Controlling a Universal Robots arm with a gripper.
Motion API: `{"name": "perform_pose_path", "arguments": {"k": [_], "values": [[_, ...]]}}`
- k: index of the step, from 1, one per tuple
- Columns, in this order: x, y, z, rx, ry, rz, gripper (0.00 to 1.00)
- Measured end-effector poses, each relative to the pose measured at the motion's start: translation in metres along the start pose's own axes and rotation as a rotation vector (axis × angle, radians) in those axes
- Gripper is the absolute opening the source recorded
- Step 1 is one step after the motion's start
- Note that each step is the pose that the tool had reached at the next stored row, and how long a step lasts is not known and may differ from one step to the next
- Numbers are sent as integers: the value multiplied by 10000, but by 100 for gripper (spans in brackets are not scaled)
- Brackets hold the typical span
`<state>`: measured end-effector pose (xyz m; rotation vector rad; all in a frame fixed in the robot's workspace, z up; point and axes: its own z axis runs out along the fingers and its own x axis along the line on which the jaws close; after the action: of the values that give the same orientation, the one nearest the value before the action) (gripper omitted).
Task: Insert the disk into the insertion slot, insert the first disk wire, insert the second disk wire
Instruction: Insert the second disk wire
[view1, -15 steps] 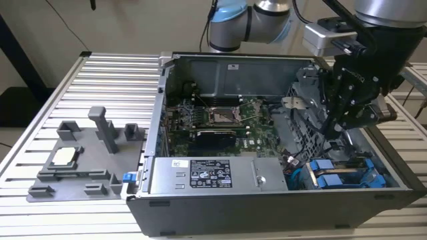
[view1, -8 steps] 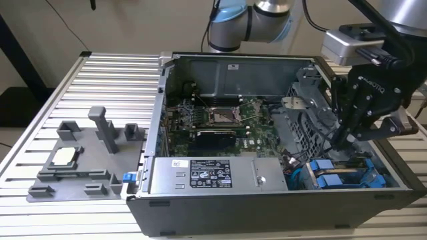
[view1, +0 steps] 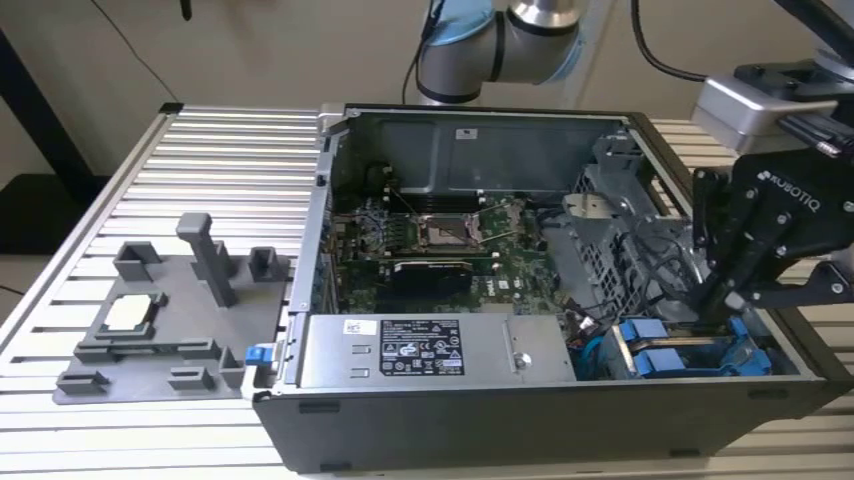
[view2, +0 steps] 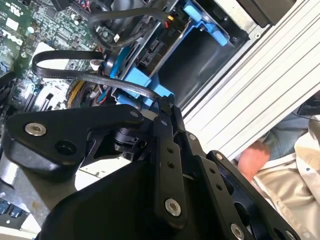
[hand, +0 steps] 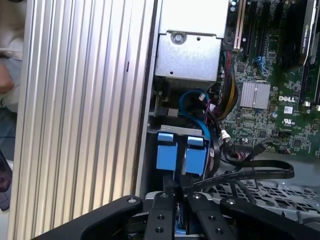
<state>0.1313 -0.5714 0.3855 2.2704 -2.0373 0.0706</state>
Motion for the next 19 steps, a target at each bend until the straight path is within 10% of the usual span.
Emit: {"name": "perform_pose_path", "arguments": {"k": [8,9,16,19], "values": [[38,-24,3,-52,-23,-6,16],[38,-24,4,-42,-117,-8,16],[38,-24,5,96,-1368,14,16],[38,-24,7,121,-1663,279,16]]}}
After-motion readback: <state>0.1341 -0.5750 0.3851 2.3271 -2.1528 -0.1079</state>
